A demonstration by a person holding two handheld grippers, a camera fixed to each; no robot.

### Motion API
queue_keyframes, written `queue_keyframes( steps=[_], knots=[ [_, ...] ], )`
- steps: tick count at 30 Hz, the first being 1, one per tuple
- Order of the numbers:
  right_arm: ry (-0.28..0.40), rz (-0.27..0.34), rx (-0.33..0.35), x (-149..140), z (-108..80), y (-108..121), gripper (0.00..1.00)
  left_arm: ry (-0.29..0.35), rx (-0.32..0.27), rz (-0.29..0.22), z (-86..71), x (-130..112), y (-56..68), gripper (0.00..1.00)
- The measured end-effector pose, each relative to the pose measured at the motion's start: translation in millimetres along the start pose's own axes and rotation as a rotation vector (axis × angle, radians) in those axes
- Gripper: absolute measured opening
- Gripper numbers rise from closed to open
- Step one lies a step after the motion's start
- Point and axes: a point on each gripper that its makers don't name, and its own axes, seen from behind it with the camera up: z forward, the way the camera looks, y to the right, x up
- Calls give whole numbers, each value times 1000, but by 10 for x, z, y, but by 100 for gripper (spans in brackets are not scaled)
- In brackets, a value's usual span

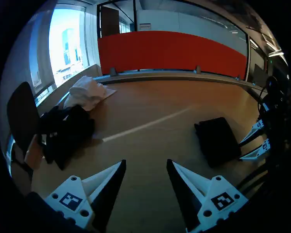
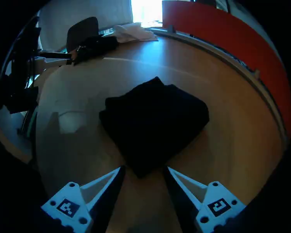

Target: Fold towel

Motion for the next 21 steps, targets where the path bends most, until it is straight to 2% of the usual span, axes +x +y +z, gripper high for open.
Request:
queue_keyframes(
  steps=[7,15,21],
  knots=[
    [8,4,-23,-3,-18,47,56,-2,-3,3,4,0,13,77],
    [9,4,-23,-20,-17,52,26,-2,-5,6,14,9,21,77],
    [18,21,-14,0,-18,33,13,-2,-7,10,19,16,35,76]
  ],
)
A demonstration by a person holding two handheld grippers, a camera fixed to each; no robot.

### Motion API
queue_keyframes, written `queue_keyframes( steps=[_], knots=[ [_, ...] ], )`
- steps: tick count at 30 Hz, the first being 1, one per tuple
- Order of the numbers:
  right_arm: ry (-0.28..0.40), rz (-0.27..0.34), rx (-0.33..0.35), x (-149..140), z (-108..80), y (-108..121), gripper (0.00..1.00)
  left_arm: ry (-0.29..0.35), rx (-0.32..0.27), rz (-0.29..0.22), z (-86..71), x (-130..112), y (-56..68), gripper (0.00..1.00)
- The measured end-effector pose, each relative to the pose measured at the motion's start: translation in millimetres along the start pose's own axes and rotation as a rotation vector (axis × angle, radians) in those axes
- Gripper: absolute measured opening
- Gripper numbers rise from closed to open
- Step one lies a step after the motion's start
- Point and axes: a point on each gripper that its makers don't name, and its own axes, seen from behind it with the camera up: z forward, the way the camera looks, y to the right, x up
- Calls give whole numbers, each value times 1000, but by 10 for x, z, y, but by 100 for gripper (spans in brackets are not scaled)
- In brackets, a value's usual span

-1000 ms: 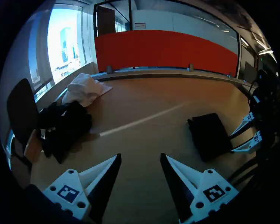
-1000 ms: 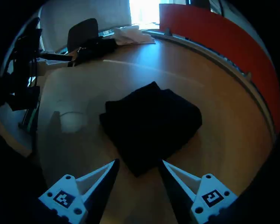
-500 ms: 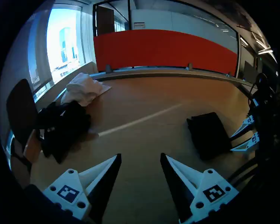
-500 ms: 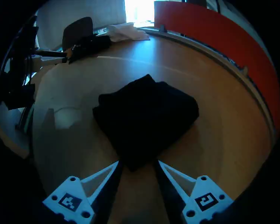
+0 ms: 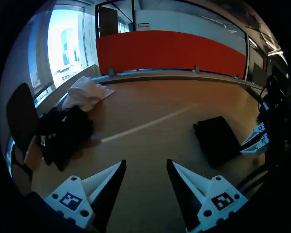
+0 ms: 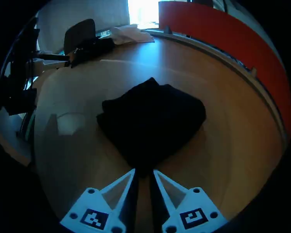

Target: Fold towel

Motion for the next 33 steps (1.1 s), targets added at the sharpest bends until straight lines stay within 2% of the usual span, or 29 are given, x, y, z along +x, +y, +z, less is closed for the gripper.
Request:
queue_keyframes(
  steps=[8,14,24,33],
  knots=[
    [15,-2,8,81,-54,-3,8,0,0,4,-4,8,-2,76],
    [52,-26,-3,274,-168,27,8,4,1,5,-10,29,-15,76],
    [138,-100,-44,754,-477,149,7,21,-2,7,-28,117,9,77],
    [220,-121,-54,1226,-785,228,7,41,-6,13,-55,213,41,77]
  ],
)
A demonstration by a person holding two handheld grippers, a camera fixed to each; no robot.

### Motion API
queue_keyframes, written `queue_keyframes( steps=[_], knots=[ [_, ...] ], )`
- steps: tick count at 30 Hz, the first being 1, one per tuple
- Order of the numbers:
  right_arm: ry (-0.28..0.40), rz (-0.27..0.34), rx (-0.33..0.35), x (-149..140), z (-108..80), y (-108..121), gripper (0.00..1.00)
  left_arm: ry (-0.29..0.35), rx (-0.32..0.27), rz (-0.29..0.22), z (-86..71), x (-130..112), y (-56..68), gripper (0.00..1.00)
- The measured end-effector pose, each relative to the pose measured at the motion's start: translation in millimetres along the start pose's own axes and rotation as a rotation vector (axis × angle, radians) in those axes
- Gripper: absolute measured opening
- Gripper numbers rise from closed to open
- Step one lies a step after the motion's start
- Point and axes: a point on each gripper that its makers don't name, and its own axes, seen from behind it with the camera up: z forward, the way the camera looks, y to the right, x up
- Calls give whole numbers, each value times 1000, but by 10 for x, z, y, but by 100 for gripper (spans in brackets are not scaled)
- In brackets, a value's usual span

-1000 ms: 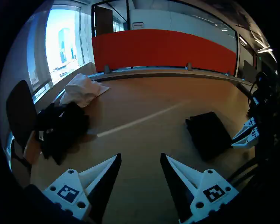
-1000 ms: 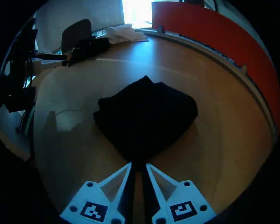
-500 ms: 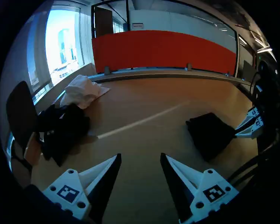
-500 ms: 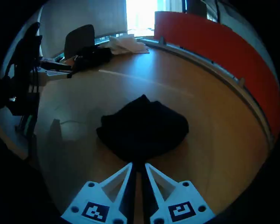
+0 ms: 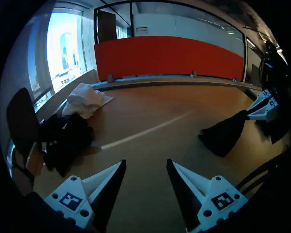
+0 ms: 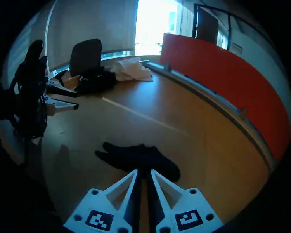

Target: Fold towel

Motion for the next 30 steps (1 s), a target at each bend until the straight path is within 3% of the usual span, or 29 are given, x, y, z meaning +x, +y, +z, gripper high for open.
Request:
queue_keyframes(
  steps=[12,30],
  knots=[
    [66,15,-15,410,-283,195,7,20,-11,6,-4,122,51,76],
    [64,68,-68,260,-671,649,7,21,-29,14,44,180,169,77]
  ],
)
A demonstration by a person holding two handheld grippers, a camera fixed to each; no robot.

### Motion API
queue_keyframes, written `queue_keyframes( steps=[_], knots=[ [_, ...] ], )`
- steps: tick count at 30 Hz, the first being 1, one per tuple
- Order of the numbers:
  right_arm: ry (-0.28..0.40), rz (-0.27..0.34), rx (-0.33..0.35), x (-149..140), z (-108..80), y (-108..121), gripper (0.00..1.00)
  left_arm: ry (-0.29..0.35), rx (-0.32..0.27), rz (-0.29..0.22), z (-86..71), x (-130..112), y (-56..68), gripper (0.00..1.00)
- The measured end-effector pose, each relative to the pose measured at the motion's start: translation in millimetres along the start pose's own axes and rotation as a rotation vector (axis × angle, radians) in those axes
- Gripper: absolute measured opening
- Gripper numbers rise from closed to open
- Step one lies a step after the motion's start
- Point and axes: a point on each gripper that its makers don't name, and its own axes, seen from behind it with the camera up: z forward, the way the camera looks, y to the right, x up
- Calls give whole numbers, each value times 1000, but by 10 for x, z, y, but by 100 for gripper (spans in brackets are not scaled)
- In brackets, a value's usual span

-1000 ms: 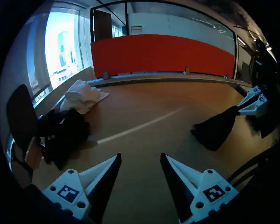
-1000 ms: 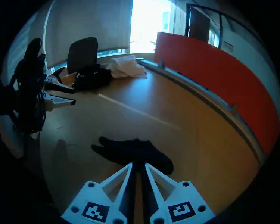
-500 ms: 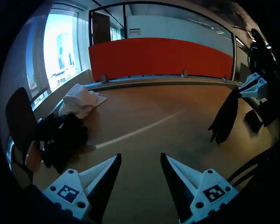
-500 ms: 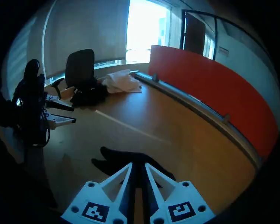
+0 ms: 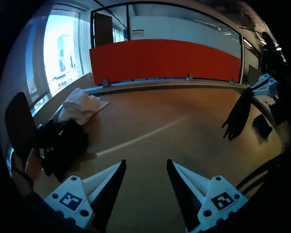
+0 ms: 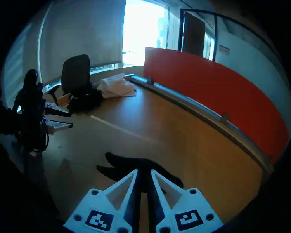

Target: Fold towel

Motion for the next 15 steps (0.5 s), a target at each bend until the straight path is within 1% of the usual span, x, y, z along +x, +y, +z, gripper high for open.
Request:
queue_keyframes(
  steps=[8,15],
  knots=[
    [-15,27,-36,-141,-207,306,7,-4,-7,2,31,13,68,76],
    [-37,45,-94,-316,-414,675,7,-10,-7,7,65,15,101,77]
  ],
)
